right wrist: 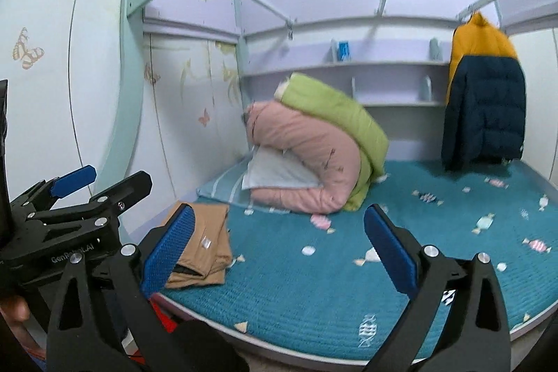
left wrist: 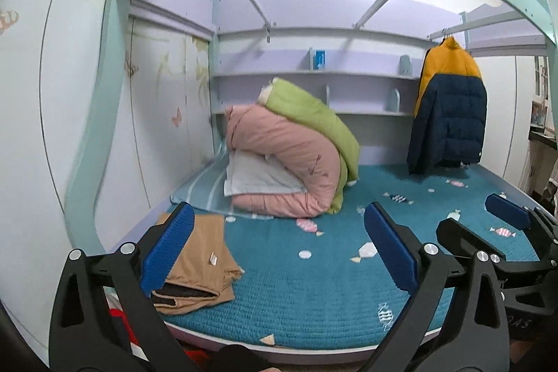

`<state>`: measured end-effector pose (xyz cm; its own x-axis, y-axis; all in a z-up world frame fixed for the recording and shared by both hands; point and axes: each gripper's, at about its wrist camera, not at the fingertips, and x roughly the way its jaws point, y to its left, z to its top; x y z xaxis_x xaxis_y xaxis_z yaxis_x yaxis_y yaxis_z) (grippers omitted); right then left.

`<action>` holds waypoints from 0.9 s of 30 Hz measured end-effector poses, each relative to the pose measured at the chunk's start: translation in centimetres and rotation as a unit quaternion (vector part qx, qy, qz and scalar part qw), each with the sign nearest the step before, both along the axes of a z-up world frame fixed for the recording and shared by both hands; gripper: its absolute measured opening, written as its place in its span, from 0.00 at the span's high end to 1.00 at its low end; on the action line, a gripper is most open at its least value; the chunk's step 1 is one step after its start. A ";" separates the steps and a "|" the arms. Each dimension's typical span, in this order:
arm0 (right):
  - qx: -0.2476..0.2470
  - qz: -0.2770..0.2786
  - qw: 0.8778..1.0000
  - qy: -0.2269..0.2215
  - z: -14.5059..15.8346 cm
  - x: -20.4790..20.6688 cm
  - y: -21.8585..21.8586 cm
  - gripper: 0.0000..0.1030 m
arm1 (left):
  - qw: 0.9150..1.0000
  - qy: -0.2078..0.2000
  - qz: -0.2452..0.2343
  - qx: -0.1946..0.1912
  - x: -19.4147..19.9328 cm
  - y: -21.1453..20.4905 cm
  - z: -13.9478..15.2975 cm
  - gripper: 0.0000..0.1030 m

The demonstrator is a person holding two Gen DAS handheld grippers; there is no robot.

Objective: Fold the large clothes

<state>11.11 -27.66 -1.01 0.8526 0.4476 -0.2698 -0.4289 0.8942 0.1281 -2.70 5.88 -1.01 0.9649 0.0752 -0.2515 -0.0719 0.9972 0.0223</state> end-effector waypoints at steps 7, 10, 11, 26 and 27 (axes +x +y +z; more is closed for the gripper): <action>-0.001 -0.023 0.999 -0.034 0.7 -1.6 -1.3 0.08 | 1.000 -0.024 0.002 0.012 -2.0 -1.6 0.7 0.05; 0.003 -0.026 0.999 -0.041 0.8 -1.8 -1.7 0.08 | 0.999 -0.029 0.007 0.020 -2.3 -2.1 0.9 0.05; 0.004 -0.026 0.999 -0.044 0.8 -1.8 -1.9 0.08 | 0.999 -0.034 0.009 0.023 -2.5 -2.2 0.9 0.05; 0.012 -0.026 0.999 -0.046 0.7 -1.3 -2.1 0.08 | 0.999 -0.036 0.021 0.032 -2.3 -2.5 0.7 0.05; 0.013 -0.025 0.999 -0.044 0.7 -1.3 -2.1 0.08 | 0.999 -0.036 0.022 0.032 -2.2 -2.5 0.6 0.05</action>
<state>9.80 -29.72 -0.27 0.8942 0.4092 -0.1813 -0.3941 0.9119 0.1146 -4.95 3.35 -0.38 0.9758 0.1318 -0.1745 -0.1196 0.9897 0.0789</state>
